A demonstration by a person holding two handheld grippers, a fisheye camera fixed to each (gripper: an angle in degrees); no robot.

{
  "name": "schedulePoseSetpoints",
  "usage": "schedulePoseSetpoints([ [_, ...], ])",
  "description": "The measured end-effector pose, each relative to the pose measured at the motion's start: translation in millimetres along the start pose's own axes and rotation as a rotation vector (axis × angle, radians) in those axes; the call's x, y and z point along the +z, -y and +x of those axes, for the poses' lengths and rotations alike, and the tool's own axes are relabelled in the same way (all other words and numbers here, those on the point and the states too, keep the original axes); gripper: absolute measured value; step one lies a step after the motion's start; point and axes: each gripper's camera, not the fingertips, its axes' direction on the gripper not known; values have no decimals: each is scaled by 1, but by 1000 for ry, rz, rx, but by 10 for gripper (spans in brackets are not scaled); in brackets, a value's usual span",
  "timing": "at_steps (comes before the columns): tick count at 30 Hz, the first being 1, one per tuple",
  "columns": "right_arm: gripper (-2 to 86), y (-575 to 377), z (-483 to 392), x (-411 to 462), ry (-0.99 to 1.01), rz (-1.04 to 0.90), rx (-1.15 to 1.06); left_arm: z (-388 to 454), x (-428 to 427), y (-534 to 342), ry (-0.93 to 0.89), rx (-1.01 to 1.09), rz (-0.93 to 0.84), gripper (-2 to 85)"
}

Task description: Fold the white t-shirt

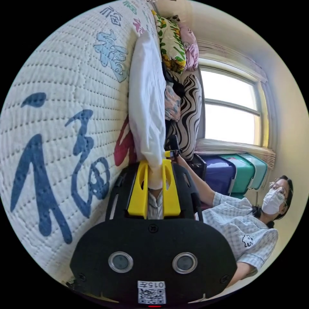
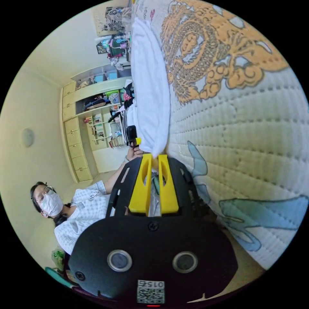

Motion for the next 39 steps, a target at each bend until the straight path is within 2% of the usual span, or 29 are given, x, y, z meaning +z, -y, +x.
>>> schedulePoseSetpoints([
  [6,9,-20,-10,4,18,24,13,18,-33,-24,40,-13,72,3],
  [10,5,-37,-30,8,5,-16,-8,35,-30,-36,95,7,4,1],
  [14,5,-38,-38,2,-9,49,7,30,-22,-26,76,-5,9,6],
  [19,13,-33,-37,23,-237,-80,94,15,-10,-24,294,-151,-80,34],
  [23,47,-42,-47,23,-329,-122,86,29,-32,-30,382,-157,2,73],
  [26,83,-45,-72,-1,-313,-5,-38,59,-54,-23,454,-24,93,86],
  [31,117,-19,-116,-41,-287,299,-291,87,-77,40,333,232,272,108],
  [33,133,7,-122,-51,-227,378,-337,85,-75,70,318,255,281,115],
  [37,140,48,-115,-57,-169,409,-336,52,-61,138,195,199,239,129],
  [39,139,73,-108,-56,-203,383,-293,39,-54,160,235,169,216,132],
])
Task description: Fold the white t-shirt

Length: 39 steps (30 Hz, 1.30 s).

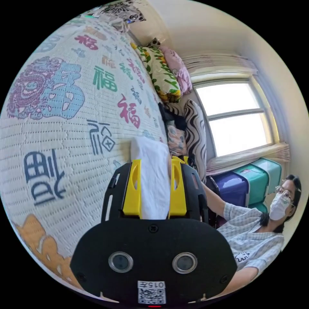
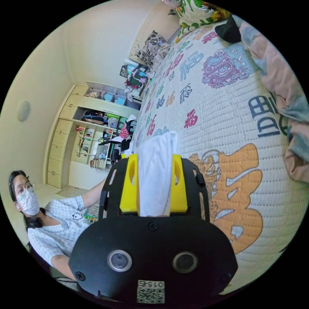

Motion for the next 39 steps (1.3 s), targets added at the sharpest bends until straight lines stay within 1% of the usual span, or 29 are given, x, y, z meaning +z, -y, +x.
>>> schedulePoseSetpoints([
  [3,135,21,11,16,-57,-44,23,-12,26,25,68,11,-51,135],
  [5,127,31,16,23,-50,-42,29,-18,40,39,56,11,-67,132],
  [6,102,37,17,26,-18,-32,17,-21,47,47,35,17,-58,126],
  [7,89,40,18,28,-4,-32,14,-23,54,55,16,11,-41,112],
  [8,47,45,19,32,12,-40,22,-25,58,58,4,6,-39,105],
  [9,22,49,17,35,26,-49,9,-26,65,64,-21,8,-49,48],
  [10,19,49,17,35,14,-49,16,-28,70,69,10,-17,-79,15],
  [12,11,47,16,29,-50,-39,39,-27,71,73,32,15,-82,6],
  [15,13,42,19,24,-19,-58,54,-30,73,75,7,24,-79,6],
  [17,23,38,14,23,-3,-47,20,-29,75,74,3,42,-70,17],
  [20,85,31,9,15,21,-28,-14,-29,67,70,-9,63,-60,71],
  [22,98,26,11,17,30,-87,-25,-36,58,65,-37,60,-71,94],
  [24,115,23,14,31,29,-186,-37,-40,60,62,-43,68,-92,104],
  [28,126,28,12,56,123,-197,-96,-39,92,71,-132,118,-118,107],
  [31,103,36,9,88,184,-258,-123,-33,122,80,-154,139,-163,84],
  [34,46,40,5,107,203,-306,-120,-29,133,87,-142,140,-197,41],
  [39,22,41,-30,103,79,-313,-254,1,132,96,-63,279,-202,12],
])
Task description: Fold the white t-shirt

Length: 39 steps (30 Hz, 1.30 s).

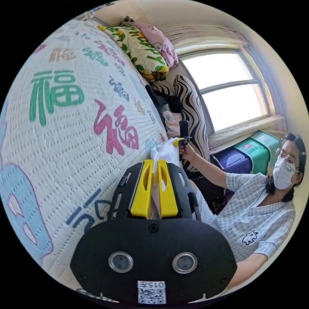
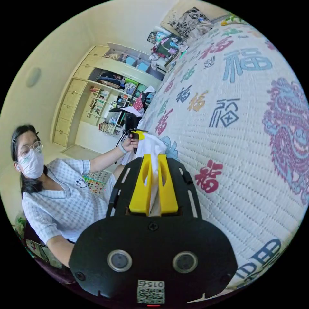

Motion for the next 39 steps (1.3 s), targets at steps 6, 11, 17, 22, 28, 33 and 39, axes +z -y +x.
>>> schedulePoseSetpoints([
  [6,14,11,-48,-12,-153,108,-148,49,-15,23,110,218,92,6],
  [11,10,-16,-94,8,-210,16,-281,104,-7,-8,88,423,19,4],
  [17,9,-95,-135,57,-247,-97,-350,160,22,-91,103,528,-64,-1],
  [22,11,-141,-141,108,-316,-246,-318,172,56,-150,135,456,-141,-3],
  [28,30,-158,-122,146,-368,-344,-261,174,91,-182,233,384,-198,11],
  [33,79,-162,-103,143,-348,-423,-115,186,113,-194,292,356,-348,49],
  [39,100,-158,-90,100,-353,-145,80,214,88,-187,315,267,-91,68],
])
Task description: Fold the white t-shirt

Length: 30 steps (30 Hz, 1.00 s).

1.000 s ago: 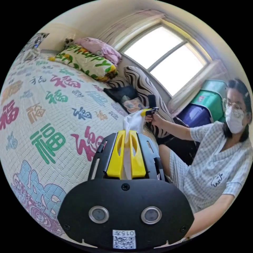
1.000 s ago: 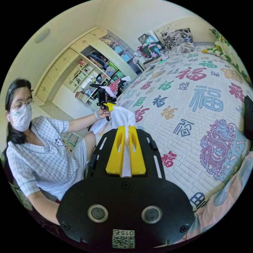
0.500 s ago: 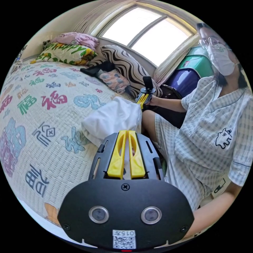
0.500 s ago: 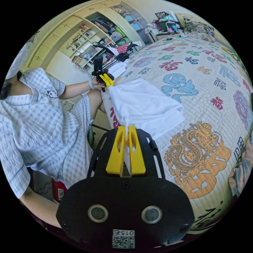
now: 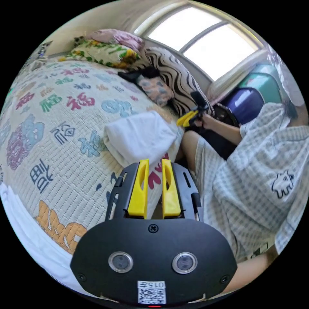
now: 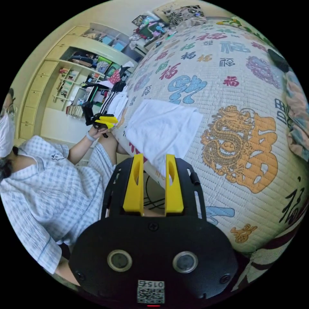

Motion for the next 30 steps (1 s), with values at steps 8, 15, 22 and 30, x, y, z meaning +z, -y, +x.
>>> schedulePoseSetpoints([
  [8,10,24,53,53,53,-155,167,-12,62,8,62,-80,-120,18],
  [15,19,8,91,21,164,-64,235,-17,41,-2,49,-164,-180,8],
  [22,109,41,140,-40,119,182,245,-71,-17,30,0,-395,134,119],
  [30,23,95,222,-12,258,135,363,-116,16,53,-138,-535,48,56],
])
